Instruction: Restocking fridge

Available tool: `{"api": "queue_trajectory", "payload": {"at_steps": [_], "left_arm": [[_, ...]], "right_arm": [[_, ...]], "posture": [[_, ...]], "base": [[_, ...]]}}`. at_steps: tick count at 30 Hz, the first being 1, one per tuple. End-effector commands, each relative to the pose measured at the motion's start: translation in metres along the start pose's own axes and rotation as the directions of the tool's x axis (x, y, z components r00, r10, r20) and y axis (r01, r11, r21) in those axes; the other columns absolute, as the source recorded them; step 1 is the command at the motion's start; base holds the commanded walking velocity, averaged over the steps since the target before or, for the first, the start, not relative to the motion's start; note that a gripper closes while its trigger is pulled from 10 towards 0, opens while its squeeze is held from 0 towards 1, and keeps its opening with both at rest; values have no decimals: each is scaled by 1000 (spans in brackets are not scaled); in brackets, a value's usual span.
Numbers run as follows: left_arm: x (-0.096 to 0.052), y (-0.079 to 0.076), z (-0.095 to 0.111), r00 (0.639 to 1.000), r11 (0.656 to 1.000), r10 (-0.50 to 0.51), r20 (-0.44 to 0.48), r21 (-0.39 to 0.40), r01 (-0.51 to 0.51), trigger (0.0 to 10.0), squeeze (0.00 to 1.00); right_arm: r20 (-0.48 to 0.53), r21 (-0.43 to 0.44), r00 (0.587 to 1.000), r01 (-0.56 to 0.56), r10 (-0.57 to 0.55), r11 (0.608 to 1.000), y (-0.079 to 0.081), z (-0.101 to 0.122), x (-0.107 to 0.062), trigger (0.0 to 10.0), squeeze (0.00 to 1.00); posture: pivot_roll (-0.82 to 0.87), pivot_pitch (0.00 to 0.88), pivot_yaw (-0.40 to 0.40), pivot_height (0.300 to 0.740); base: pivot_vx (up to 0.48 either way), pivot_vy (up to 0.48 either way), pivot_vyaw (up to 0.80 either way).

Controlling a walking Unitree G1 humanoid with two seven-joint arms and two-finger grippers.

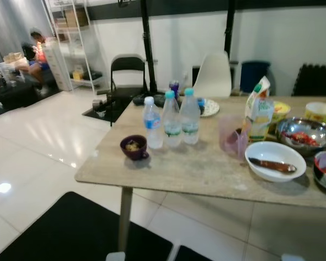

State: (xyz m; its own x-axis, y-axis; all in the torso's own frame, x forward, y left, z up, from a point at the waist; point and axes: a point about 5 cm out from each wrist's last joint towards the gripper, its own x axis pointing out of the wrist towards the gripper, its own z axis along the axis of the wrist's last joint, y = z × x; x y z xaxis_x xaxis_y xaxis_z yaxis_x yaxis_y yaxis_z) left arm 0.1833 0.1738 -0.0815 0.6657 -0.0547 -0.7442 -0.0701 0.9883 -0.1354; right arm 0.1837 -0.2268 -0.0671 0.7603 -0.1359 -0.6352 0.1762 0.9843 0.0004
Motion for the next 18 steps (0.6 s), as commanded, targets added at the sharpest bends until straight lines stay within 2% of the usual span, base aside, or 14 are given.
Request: {"api": "queue_trajectory", "payload": {"at_steps": [1,3,5,18], "left_arm": [[-1,1,-2,1000,1000,0,-11,9,1,10000,0],[-1,0,-2,1000,1000,-1,-11,10,1,10000,0],[-1,0,-3,1000,999,-8,-17,37,9,10000,0],[-2,0,-5,1000,999,-7,-18,34,8,10000,0]], "right_arm": [[5,-9,1000,-14,14,1000,4,1,1,10000,0],[7,-10,1000,-16,16,1000,5,1,1,10000,0],[12,-12,1000,-21,21,1000,6,2,1,10000,0],[-4,-3,1000,-30,30,1000,8,-1,0,10000,0]], "posture": [[-53,49,48,740],[-53,54,46,740],[-52,57,46,740],[-48,60,51,740]], "base": [[-307,0,0],[-276,0,0],[0,0,0],[0,0,0]]}}
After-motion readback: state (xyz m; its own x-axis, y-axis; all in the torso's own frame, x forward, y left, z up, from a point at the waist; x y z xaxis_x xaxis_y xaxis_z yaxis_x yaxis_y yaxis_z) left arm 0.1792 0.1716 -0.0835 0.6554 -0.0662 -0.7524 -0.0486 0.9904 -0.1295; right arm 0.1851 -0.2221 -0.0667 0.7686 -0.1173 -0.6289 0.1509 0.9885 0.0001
